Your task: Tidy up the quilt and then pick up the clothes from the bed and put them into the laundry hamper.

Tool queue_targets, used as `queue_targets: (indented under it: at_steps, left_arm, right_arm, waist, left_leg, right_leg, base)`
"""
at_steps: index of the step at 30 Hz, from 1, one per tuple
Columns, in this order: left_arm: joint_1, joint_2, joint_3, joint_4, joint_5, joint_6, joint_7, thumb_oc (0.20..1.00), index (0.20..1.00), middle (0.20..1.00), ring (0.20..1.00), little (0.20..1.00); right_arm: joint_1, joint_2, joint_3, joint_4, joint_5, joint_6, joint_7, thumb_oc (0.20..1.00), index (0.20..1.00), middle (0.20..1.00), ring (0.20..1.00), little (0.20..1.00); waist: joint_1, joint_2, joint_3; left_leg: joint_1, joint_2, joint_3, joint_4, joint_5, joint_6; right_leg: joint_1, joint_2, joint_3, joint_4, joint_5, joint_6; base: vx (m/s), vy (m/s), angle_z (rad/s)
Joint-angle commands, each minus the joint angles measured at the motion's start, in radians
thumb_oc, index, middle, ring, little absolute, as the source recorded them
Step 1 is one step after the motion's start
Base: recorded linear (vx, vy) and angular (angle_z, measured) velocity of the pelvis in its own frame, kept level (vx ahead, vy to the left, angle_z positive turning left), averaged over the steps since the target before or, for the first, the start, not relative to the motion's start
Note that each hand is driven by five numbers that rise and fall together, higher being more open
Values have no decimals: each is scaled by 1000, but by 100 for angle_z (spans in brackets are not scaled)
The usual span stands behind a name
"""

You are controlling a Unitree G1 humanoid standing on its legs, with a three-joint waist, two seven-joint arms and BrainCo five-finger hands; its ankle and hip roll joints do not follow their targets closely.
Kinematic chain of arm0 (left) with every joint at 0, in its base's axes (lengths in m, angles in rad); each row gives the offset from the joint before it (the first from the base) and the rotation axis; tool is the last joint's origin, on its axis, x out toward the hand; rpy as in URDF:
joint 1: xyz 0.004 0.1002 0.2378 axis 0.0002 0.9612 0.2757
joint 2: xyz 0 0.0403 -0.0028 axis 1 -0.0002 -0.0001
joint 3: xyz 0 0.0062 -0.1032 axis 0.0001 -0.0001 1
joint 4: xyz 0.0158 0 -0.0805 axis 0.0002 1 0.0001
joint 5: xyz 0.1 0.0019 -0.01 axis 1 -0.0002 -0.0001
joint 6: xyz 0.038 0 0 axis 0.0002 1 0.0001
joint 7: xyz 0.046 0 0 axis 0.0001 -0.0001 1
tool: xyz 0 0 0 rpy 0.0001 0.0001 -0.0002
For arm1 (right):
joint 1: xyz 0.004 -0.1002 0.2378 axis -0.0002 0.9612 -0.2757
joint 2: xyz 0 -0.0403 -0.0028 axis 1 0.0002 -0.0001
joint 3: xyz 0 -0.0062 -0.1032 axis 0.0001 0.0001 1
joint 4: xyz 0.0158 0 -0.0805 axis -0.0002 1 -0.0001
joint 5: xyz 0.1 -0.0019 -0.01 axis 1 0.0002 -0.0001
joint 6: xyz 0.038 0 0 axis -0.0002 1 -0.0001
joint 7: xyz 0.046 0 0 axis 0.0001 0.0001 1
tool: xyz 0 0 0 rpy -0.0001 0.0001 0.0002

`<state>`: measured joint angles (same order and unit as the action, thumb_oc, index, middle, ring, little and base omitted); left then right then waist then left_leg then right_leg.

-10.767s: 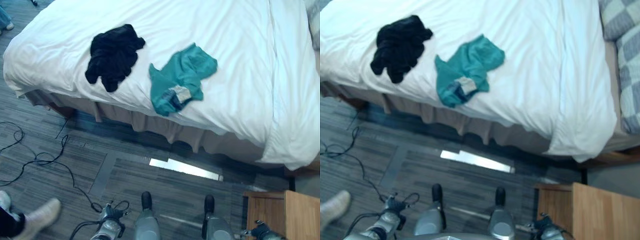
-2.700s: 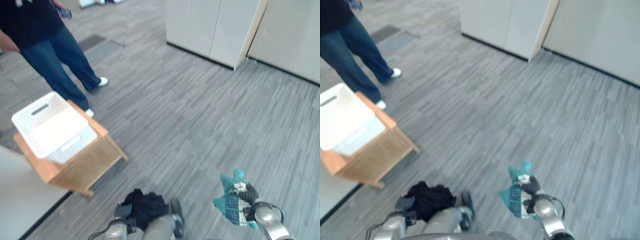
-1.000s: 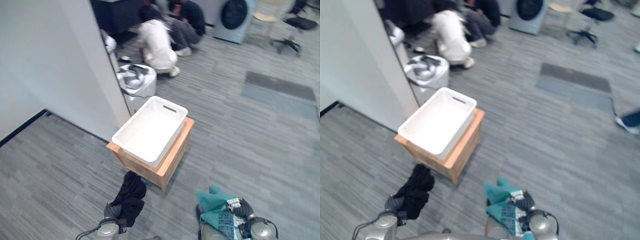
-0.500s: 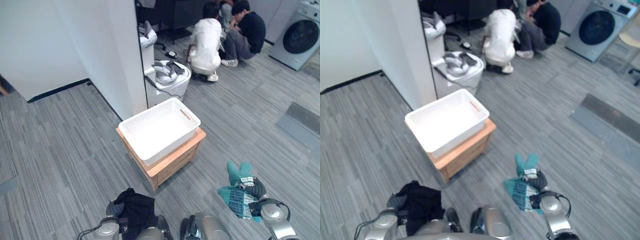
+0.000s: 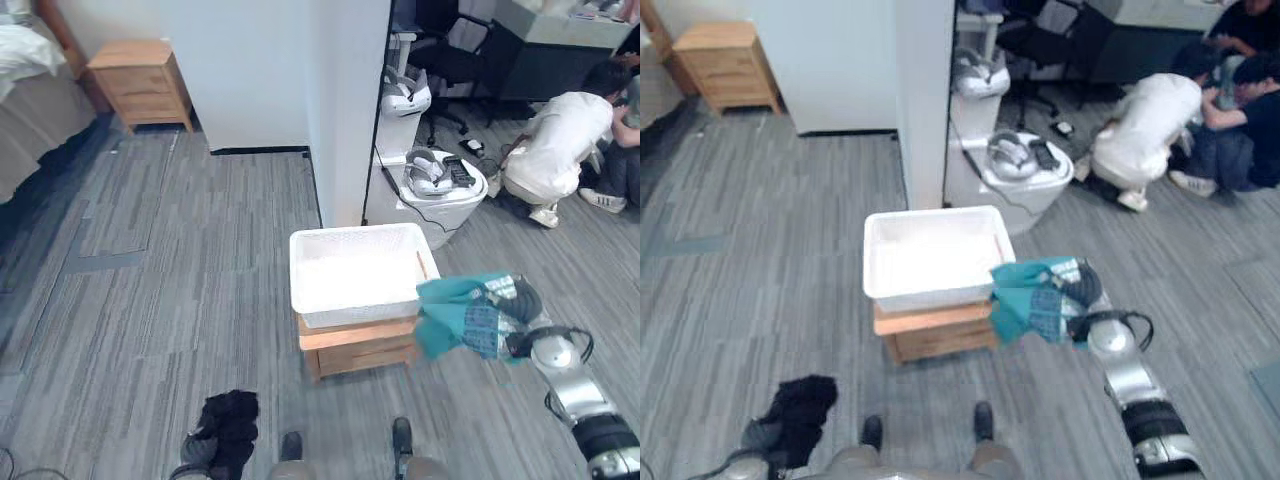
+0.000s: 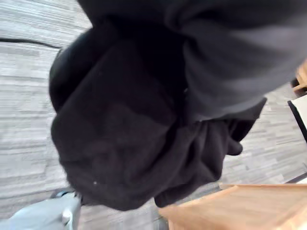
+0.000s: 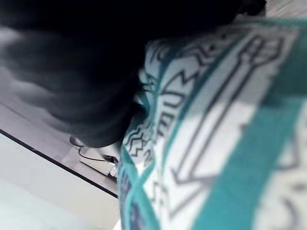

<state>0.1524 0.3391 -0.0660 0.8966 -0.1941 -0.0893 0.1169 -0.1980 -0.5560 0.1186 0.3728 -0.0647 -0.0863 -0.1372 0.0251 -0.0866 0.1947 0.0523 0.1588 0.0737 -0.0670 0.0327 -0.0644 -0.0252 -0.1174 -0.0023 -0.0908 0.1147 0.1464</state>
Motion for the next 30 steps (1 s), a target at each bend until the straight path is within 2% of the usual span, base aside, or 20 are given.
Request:
queue_targets:
  at_steps: [1,2,3,4,6,9,11,17,19,20,21,22,25,27,28,30]
  left_arm:
    - [-67,-6,-40,-65,-32,-59,-6,200,200,200,200,200]
    - [-71,-7,-50,-74,-32,-59,-5,200,200,200,200,200]
    - [-89,-10,-78,-93,-32,-56,-7,200,200,200,200,200]
    - [-96,-8,-83,-98,-25,-56,3,200,200,200,200,200]
    - [-96,-10,-100,-109,-44,-65,-5,200,200,200,200,200]
    - [-77,-14,-116,-125,-47,-67,-15,200,200,200,200,200]
    - [-80,-23,-133,-116,-56,-70,-20,200,200,200,200,200]
    - [-73,-32,-152,-131,-72,-83,-22,200,200,200,200,200]
    - [-73,-13,-174,-211,-87,-102,-14,200,200,200,200,200]
    - [-73,-13,-174,-211,-87,-102,-14,200,200,200,200,200]
    - [-77,-8,-179,-231,-90,-106,-16,200,200,200,200,200]
    - [-81,15,-184,-319,-97,-122,-19,200,200,200,200,200]
    - [-88,44,-188,-428,-113,-143,-23,200,200,200,200,200]
    - [-100,93,-174,-584,-101,-181,1,200,200,200,200,200]
    - [-99,93,-174,-585,-101,-180,1,200,200,200,200,200]
    - [-107,119,-157,-673,-82,-204,11,200,200,200,200,200]
  right_arm:
    - [-92,-109,-22,-70,7,-64,-44,200,200,200,200,200]
    - [-109,-121,-22,-74,11,-63,-50,200,200,200,200,200]
    - [-185,-148,5,-76,25,-60,-57,200,200,200,200,200]
    - [-210,-145,32,-75,22,-63,-59,200,200,200,200,200]
    - [-262,-169,52,-71,25,-64,-54,200,200,200,200,200]
    - [-356,-184,93,-53,28,-58,-60,200,200,200,200,200]
    - [-454,-189,139,-18,19,-59,-67,200,200,200,200,200]
    - [-592,-152,226,74,-1,-51,-72,200,200,200,200,200]
    - [-670,-128,282,168,-24,-31,-72,200,200,200,200,200]
    - [-670,-128,283,168,-24,-31,-72,589,589,589,589,589]
    - [-678,-113,296,202,-31,-27,-69,589,589,589,589,589]
    - [-699,-100,323,272,-56,-17,-70,1000,1000,1000,1000,1000]
    - [-723,-85,356,348,-126,0,-87,1000,1000,1000,1000,1000]
    - [-759,-88,416,418,-319,26,-153,1000,1000,1000,1000,1000]
    - [-759,-87,416,418,-319,26,-153,1000,1000,1000,1000,1000]
    - [-747,-95,439,394,-479,44,-188,1000,1000,1000,1000,1000]
  waist:
    - [-22,21,3]
    - [-21,19,12]
    - [-18,16,27]
    - [-2,23,34]
    - [-12,32,26]
    - [-5,44,20]
    - [-6,55,25]
    - [18,71,35]
    - [38,80,47]
    - [38,80,47]
    - [45,81,49]
    - [56,85,49]
    - [69,89,48]
    - [72,96,45]
    - [72,96,45]
    - [68,100,41]
  left_leg:
    - [21,38,29,199,-53,-62]
    - [-12,43,59,252,-27,-57]
    - [-72,2,124,232,-45,-33]
    - [-101,-40,108,208,-51,-22]
    - [-96,-19,149,142,-27,-34]
    - [-78,-26,152,87,-13,-28]
    - [-56,-24,174,36,15,-38]
    - [-55,-26,167,-20,34,-43]
    - [-84,-26,150,-20,36,-47]
    - [-85,-26,150,-20,36,-47]
    - [-87,-26,146,-20,36,-48]
    - [-90,-26,139,-20,37,-48]
    - [-89,-26,133,-20,34,-48]
    - [-81,-25,129,-20,31,-50]
    - [-80,-25,129,-20,31,-50]
    - [-70,-25,129,-20,28,-50]
  right_leg:
    - [-30,-33,-25,89,-46,10]
    - [-12,-36,-49,87,-55,-2]
    - [21,-32,-87,73,-72,-12]
    - [29,-24,-89,67,-75,-15]
    - [26,-16,-105,69,-87,-12]
    - [27,0,-111,72,-100,-17]
    - [19,-2,-129,74,-99,-18]
    - [-6,-6,-133,59,-86,-11]
    - [-27,-11,-141,52,-74,-6]
    - [-27,-11,-141,52,-74,-6]
    - [-27,-12,-144,48,-74,-5]
    - [-25,-13,-148,44,-72,-5]
    - [-17,-14,-153,42,-74,-4]
    - [-5,-15,-155,36,-73,-2]
    - [-5,-15,-155,36,-73,-2]
    - [5,-15,-153,34,-74,0]
  base:
    - [78,-149,42]
    - [123,-191,59]
    - [184,-210,72]
    - [192,-157,78]
    - [163,-26,19]
    - [114,27,-8]
    - [130,70,-1]
    - [66,47,11]
    - [43,17,20]
    - [33,-1,29]
    - [26,-15,24]
    - [26,-15,17]
    - [29,-14,9]
    - [0,2,11]
    - [-6,10,13]
    - [1,14,6]
